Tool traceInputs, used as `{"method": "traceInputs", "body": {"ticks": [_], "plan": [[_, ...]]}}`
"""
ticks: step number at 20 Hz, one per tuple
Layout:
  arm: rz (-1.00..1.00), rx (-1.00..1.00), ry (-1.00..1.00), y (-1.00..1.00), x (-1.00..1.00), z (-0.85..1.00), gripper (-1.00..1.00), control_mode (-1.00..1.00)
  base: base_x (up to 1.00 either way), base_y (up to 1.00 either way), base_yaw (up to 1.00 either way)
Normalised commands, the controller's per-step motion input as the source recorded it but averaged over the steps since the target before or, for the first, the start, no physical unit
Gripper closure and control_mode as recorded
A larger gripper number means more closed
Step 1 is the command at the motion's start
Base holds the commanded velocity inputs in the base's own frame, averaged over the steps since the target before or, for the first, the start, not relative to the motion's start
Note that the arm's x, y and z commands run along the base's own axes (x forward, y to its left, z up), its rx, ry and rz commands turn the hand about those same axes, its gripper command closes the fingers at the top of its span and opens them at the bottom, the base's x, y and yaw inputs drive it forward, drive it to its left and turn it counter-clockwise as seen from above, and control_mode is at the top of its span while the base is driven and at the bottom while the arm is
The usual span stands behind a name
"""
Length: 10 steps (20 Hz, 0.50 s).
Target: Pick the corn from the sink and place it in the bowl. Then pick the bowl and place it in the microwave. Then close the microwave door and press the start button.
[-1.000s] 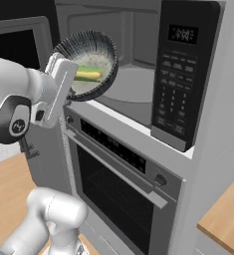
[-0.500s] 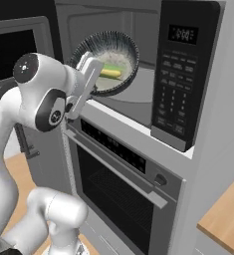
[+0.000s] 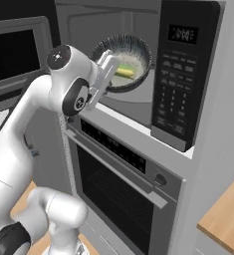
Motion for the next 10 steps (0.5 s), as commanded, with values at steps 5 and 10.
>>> {"method": "traceInputs", "body": {"ticks": [5, 10], "plan": [[0.0, 0.01, 0.12, -0.15, 0.33, -0.35, 1.0, -1.0, 0.0, 0.0, 0.0], [0.0, 0.0, 0.01, -0.05, 0.43, -0.48, 1.0, -1.0, 0.0, 0.0, 0.0]]}}
